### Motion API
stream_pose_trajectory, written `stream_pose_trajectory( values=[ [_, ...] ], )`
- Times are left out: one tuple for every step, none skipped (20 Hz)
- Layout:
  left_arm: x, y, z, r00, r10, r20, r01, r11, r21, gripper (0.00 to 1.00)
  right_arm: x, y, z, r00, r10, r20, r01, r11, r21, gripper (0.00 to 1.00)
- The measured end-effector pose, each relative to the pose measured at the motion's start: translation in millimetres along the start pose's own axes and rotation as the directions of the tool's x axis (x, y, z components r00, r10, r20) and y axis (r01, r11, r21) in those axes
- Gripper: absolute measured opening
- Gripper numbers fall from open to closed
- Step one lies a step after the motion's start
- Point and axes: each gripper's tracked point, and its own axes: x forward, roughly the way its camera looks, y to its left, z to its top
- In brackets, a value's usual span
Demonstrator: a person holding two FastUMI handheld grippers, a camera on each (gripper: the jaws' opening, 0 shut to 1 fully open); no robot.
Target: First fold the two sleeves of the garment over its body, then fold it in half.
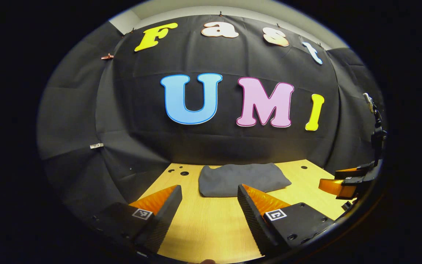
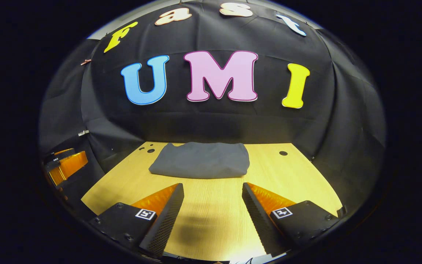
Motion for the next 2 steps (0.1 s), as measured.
stream_pose_trajectory(
  values=[
    [-3.7, -1.7, -5.8, 1.000, -0.001, -0.014, 0.001, 1.000, -0.015, 0.96, -2.8, -0.7, -2.5, 1.000, -0.003, -0.001, 0.003, 1.000, -0.001, 0.99],
    [-6.6, -3.2, -12.6, 0.999, -0.001, -0.033, 0.000, 0.999, -0.032, 0.96, -5.5, 0.4, -5.3, 1.000, -0.005, -0.005, 0.005, 1.000, -0.002, 0.99]
  ],
)
